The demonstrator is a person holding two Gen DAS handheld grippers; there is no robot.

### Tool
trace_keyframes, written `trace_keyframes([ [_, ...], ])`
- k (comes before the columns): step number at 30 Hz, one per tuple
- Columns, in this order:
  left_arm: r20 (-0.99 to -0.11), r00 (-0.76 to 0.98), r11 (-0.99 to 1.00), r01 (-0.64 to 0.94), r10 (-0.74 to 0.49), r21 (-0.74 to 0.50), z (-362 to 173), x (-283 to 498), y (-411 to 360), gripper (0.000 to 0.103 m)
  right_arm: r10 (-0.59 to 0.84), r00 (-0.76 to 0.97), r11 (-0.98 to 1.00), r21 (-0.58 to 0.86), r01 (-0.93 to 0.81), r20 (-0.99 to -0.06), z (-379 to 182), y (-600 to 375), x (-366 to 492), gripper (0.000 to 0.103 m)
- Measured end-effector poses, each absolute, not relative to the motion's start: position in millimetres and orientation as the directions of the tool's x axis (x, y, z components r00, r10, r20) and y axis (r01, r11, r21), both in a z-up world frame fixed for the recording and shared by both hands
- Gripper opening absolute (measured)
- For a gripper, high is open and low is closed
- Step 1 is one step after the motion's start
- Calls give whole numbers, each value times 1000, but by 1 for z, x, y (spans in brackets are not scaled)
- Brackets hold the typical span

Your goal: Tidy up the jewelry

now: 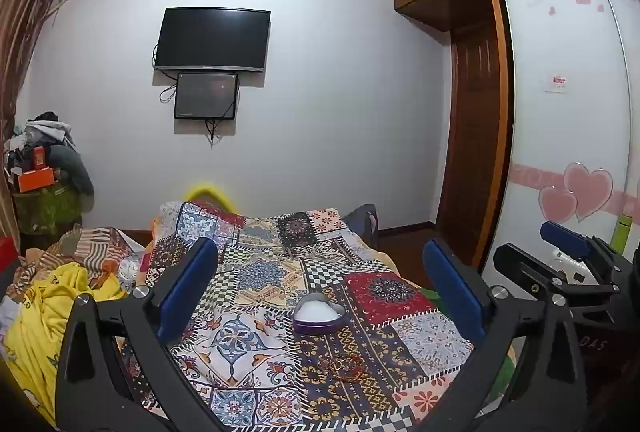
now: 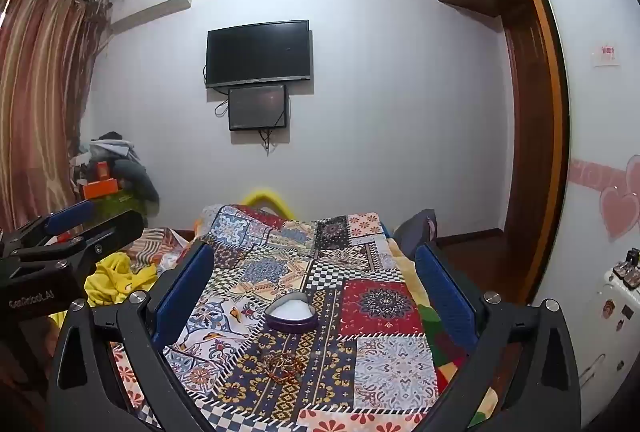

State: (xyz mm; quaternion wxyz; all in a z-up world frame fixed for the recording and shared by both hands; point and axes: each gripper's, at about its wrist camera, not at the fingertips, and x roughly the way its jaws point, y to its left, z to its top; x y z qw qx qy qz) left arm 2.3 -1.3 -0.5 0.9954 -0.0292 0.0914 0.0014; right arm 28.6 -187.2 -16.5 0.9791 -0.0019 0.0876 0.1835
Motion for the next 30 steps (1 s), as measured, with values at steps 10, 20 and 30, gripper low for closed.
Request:
trace_keyframes([
  [10,-193,981,997,-17,1,-82,-4,3,8,103,364,915,931,36,-363,-172,-20,-191,31,100],
  [20,-190,982,997,-22,7,-75,-4,3,5,103,363,914,931,34,-363,-182,-16,-189,30,100],
  [30,-188,982,997,-18,5,-69,-3,4,3,103,365,913,930,35,-365,-184,-16,-189,30,100],
])
